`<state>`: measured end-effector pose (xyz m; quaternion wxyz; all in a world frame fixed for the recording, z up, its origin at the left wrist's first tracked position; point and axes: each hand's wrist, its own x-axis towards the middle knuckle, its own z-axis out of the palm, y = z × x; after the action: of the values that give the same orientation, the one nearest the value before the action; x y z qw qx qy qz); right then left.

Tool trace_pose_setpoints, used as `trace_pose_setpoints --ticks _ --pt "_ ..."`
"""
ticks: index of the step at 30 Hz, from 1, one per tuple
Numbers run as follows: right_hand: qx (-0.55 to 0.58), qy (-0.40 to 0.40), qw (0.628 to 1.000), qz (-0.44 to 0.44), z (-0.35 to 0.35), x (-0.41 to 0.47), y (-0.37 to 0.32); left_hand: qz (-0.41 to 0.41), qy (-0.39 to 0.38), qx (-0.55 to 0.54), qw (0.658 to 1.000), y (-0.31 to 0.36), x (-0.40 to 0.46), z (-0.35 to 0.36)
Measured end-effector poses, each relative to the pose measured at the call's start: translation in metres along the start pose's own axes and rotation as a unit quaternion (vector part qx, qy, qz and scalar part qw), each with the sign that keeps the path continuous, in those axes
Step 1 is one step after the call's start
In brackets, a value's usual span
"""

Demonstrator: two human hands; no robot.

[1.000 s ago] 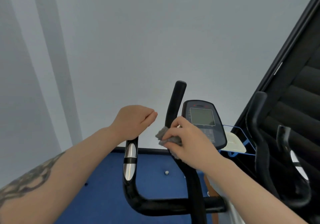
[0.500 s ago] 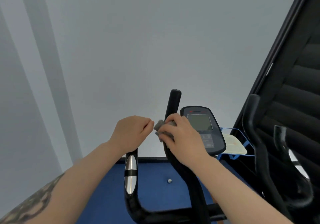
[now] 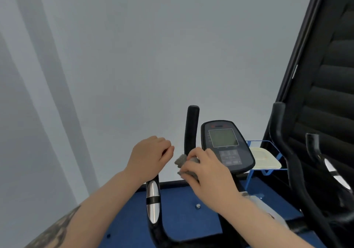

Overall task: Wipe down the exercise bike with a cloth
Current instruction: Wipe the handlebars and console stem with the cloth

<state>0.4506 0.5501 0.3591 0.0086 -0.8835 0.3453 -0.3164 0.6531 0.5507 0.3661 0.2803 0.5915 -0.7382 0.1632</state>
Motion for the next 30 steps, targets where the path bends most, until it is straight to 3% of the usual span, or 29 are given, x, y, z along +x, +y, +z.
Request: trace_pose_setpoints --ticks 2,6,8,11,14,18,20,22,26,30 --pt "0.016 -0.021 1.000 0.001 -0.006 0.013 0.006 -0.009 0.006 -0.001 1.000 0.002 -0.002 0.000" --pt "0.039 0.025 0.996 0.080 -0.002 0.042 0.002 -0.050 0.010 -0.016 0.999 0.007 -0.005 -0.001" --pt "0.051 0.038 0.995 0.080 0.002 0.025 -0.004 -0.068 0.024 -0.032 0.997 0.010 -0.010 -0.001" --pt "0.075 -0.002 0.996 0.042 -0.003 -0.001 0.004 -0.084 0.026 -0.040 0.995 0.013 -0.015 0.001" --pt "0.157 -0.007 0.983 0.091 -0.009 0.021 0.013 -0.105 0.021 -0.008 0.994 0.016 -0.014 0.003" --pt "0.115 0.027 0.988 0.095 0.003 0.021 -0.006 -0.121 0.026 0.000 0.992 0.020 -0.014 0.003" --pt "0.071 -0.001 0.997 0.037 0.001 -0.001 -0.005 -0.119 0.037 -0.004 0.992 0.020 -0.015 0.004" --pt "0.114 -0.026 0.992 0.044 -0.006 -0.004 0.005 -0.118 0.052 -0.025 0.991 0.020 -0.016 0.005" --pt "0.178 0.055 0.974 0.126 -0.004 0.029 0.009 -0.126 0.076 -0.073 0.986 0.017 -0.016 0.009" --pt "0.119 0.056 0.988 0.077 0.004 0.007 0.003 -0.123 0.093 -0.088 0.984 0.017 -0.019 0.011"
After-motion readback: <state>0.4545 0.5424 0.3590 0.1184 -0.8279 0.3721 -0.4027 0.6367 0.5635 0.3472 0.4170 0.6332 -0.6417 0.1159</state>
